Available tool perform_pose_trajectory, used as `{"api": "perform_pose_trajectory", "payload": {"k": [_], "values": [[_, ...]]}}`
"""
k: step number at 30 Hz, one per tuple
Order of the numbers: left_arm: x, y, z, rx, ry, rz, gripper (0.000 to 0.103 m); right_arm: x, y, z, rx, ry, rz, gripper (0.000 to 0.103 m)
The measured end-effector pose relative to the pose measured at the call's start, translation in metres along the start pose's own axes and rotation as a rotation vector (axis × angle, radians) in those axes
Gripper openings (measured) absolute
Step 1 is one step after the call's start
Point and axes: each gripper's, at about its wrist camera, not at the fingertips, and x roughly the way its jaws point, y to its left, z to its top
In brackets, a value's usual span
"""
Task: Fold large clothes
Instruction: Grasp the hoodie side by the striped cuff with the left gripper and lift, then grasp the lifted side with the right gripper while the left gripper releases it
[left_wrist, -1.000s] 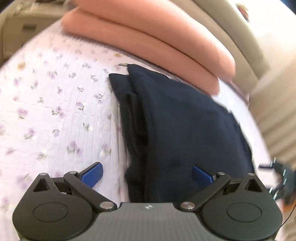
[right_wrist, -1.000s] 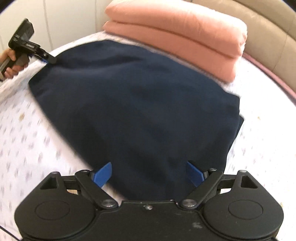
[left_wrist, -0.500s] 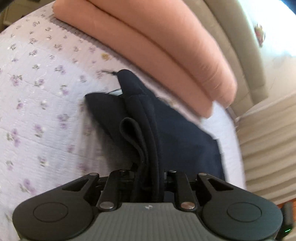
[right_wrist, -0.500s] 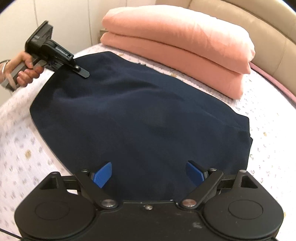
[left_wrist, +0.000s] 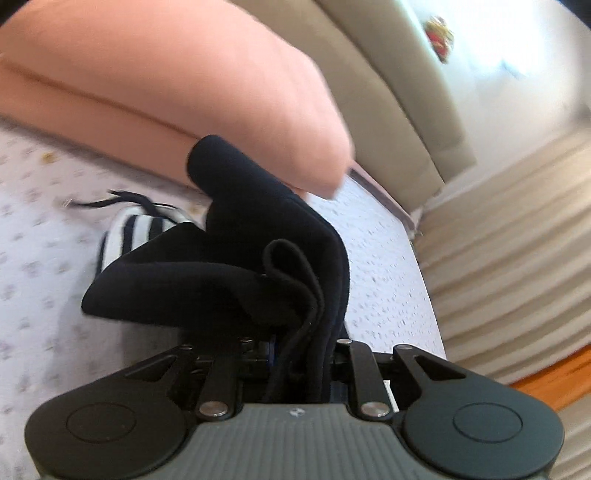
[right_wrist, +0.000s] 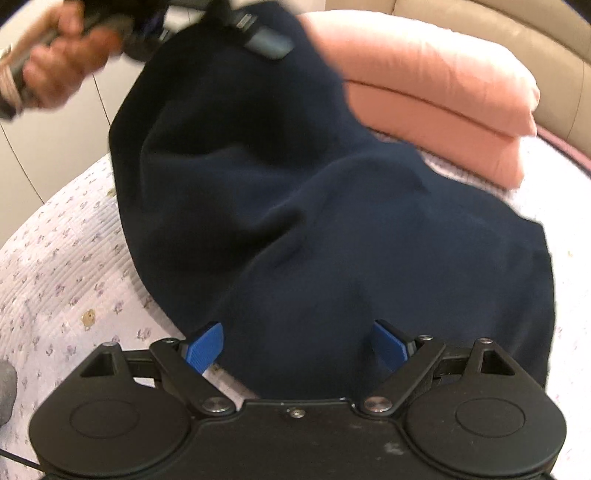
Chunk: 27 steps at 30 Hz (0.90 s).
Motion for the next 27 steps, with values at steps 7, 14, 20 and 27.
{"api": "perform_pose_trajectory", "payload": {"k": [7, 14, 20, 27], "values": [[0.074, -0.062, -0.026, 0.156, 0.050, 0.054, 0.020, -0.031, -0.047, -0.029, 0.274, -0.098, 0.096, 0.103], [0.126, -0.100, -0.072, 0.322, -0.002, 0.141, 0.020, -0.066, -0.183, -0.076, 0.916, -0.387, 0.395, 0.103], [0.165, -0.142, -0.110, 0.497, 0.007, 0.198, 0.021, -0.024, -0.216, -0.056, 0.880, -0.391, 0.610, 0.103], [0.204, -0.161, -0.121, 0.574, 0.061, 0.244, 0.024, -0.002, -0.237, -0.057, 0.782, -0.342, 0.608, 0.103]]}}
